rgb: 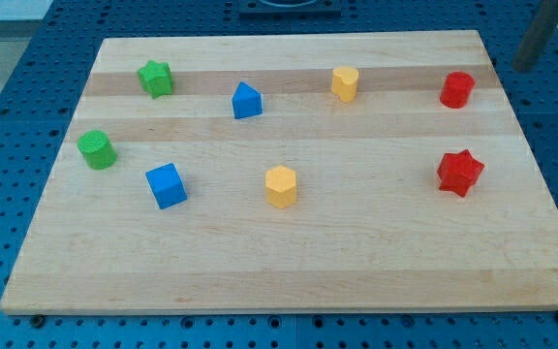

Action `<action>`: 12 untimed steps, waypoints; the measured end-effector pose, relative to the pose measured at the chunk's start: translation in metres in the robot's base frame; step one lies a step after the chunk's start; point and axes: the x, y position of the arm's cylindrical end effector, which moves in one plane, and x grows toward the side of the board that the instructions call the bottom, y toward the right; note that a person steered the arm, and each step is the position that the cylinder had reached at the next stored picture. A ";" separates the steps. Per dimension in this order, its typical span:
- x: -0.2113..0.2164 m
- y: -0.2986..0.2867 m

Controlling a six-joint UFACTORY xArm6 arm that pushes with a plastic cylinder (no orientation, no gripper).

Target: Push the green star left to the blue cube

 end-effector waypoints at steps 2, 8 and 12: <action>-0.001 0.000; -0.077 -0.147; -0.087 -0.287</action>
